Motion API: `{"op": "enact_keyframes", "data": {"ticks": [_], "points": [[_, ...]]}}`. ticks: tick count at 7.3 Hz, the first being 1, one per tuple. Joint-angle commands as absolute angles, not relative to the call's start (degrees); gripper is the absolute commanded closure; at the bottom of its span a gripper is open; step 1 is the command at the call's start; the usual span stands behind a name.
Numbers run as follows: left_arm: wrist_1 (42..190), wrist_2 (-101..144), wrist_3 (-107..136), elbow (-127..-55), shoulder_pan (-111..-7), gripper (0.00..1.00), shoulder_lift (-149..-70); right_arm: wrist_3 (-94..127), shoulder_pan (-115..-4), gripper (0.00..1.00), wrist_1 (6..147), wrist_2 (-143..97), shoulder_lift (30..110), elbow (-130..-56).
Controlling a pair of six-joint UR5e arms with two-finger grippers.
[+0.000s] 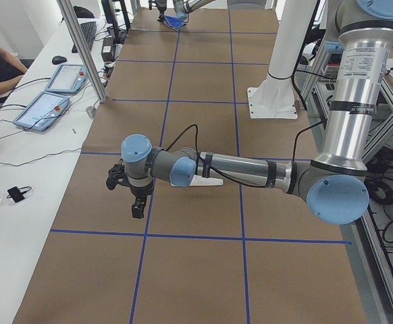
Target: Hang towel on rack
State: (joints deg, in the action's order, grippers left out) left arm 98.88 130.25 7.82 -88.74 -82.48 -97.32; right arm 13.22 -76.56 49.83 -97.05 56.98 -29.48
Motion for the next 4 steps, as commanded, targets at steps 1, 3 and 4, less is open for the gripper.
{"op": "enact_keyframes", "data": {"ticks": [1, 3, 4], "points": [[98.88, 130.25, 7.74, -88.59, -82.44, 0.02, -97.47, 13.27, -76.55, 0.00, 49.83, -97.12, 57.30, -28.66], [98.88, 130.25, 7.73, -88.07, -82.44, 0.02, -97.91, 13.27, -76.55, 0.00, 49.83, -97.03, 57.39, -27.78], [98.88, 130.25, 7.65, -87.98, -82.44, 0.02, -97.91, 13.27, -76.73, 0.00, 49.83, -96.86, 57.39, -27.69]]}}
